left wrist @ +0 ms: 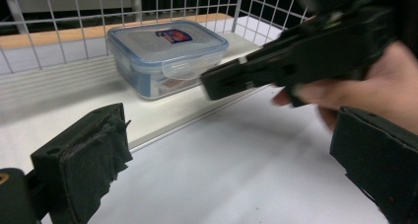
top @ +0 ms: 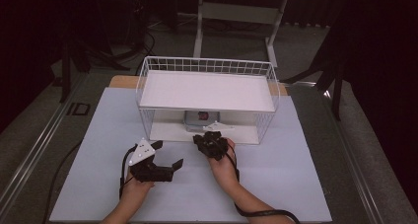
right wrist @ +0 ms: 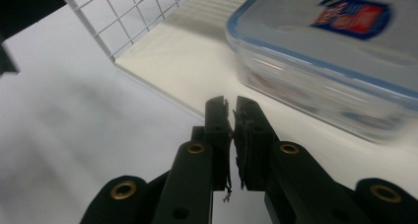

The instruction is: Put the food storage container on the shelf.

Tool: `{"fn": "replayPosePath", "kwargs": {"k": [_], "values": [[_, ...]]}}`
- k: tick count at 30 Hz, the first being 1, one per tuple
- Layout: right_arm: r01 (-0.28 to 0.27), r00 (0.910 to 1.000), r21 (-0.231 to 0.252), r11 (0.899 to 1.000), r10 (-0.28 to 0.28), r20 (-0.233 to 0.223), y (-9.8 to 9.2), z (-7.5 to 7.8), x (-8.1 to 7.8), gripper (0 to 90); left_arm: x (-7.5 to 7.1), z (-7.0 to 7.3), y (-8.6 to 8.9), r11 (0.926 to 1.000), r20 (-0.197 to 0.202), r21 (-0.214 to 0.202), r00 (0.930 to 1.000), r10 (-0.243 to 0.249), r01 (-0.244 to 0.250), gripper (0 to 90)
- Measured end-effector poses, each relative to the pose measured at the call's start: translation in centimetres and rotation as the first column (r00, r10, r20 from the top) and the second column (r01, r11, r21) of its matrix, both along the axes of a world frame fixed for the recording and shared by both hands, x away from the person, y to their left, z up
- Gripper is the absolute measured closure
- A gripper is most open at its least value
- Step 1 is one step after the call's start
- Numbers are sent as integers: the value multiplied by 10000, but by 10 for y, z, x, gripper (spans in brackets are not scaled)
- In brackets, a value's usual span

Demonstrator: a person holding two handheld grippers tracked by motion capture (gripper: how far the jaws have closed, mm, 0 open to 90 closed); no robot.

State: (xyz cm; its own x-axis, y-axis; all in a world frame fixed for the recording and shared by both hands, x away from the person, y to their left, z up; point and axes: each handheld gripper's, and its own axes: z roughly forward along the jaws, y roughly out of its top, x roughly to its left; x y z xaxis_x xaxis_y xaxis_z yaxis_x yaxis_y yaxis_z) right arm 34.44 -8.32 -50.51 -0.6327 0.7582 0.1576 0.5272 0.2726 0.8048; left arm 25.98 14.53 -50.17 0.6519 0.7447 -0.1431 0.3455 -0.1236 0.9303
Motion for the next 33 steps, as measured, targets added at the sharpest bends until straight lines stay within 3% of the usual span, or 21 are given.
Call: {"fn": "replayPosePath", "kwargs": {"k": [5,8,12,15,19,26,28,31,33], "values": [[-112,9999,-72,9999,113,121,-24,6,-11,821,0,0,-1,9988,-275,-384,9991,-310,299,22],[-140,9995,-46,9999,141,273,-39,9,-19,757,-2,1,-3,9975,-319,-447,9979,-568,553,21],[-252,9983,500,9984,225,540,-58,20,-28,500,-5,7,-7,9958,-161,-231,9959,-890,886,22],[-309,9934,697,9971,229,1123,-69,27,-37,316,-6,14,-9,9949,-77,-277,9953,-969,967,21],[-759,9892,1161,9903,601,1336,-83,33,-50,184,-11,21,-7,9938,-57,-531,9952,-977,973,21],[-1057,9833,1164,9876,863,1604,-104,35,-69,140,-19,29,4,9930,-142,-771,9957,-911,897,21],[-963,9817,987,9904,781,1735,-110,35,-72,143,-21,30,7,9937,-148,-722,9961,-875,862,21],[-1181,9823,1263,9849,973,1603,-117,35,-74,144,-26,31,12,9951,-51,-579,9967,-804,800,22],[-1069,9840,1076,9884,896,1541,-126,33,-76,149,-29,31,16,9959,-12,-451,9969,-783,782,21]]}}
